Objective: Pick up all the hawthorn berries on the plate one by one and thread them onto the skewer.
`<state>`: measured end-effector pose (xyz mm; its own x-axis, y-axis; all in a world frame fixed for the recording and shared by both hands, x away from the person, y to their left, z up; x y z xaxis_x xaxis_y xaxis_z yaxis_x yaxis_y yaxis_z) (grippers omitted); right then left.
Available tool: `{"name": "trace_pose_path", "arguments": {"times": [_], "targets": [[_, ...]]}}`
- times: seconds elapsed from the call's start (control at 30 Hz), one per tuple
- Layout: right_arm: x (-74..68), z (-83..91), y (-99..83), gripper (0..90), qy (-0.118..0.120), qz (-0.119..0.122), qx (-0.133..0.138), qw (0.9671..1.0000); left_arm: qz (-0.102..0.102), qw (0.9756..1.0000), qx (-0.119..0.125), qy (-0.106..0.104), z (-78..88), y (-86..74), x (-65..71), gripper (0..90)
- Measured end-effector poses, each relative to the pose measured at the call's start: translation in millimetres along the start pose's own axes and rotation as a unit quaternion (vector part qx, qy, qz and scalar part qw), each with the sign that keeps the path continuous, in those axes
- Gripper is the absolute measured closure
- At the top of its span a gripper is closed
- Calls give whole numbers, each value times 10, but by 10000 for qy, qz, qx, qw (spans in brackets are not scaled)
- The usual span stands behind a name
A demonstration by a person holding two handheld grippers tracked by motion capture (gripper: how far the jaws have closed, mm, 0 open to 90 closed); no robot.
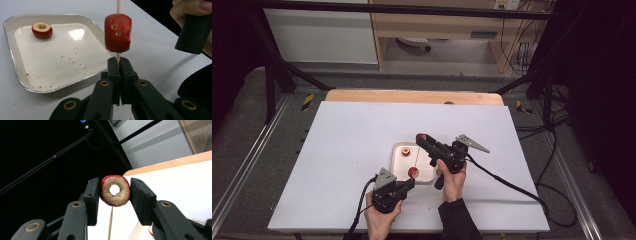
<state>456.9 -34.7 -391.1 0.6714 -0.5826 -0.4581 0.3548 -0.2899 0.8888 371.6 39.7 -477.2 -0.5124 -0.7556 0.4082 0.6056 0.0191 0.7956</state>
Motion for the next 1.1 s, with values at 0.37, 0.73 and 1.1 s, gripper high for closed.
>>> {"name": "trace_pose_path", "arguments": {"times": [0.37,0.73,1.1], "targets": [[-7,-10,-29,608,40,19,-9,10000,51,10000,-8,-2,-8,-2,-9,884],[-12,-27,-94,608,46,60,-50,10000,389,9991,30,-149,-22,21,19,884],[-37,-15,-156,610,66,111,-173,9998,408,9991,61,-112,-33,52,0,885]]}}
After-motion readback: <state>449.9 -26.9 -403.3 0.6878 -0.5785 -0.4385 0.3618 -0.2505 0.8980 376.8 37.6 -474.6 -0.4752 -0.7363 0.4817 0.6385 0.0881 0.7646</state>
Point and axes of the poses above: each handheld gripper's, and its own axes: z roughly backward along the jaws, y roughly out of its top, x roughly to its right, the point moved 10 cm from there along -z, roughly forward along the jaws, and after that the axes turned 8 degrees about z, right-handed, at the moved point
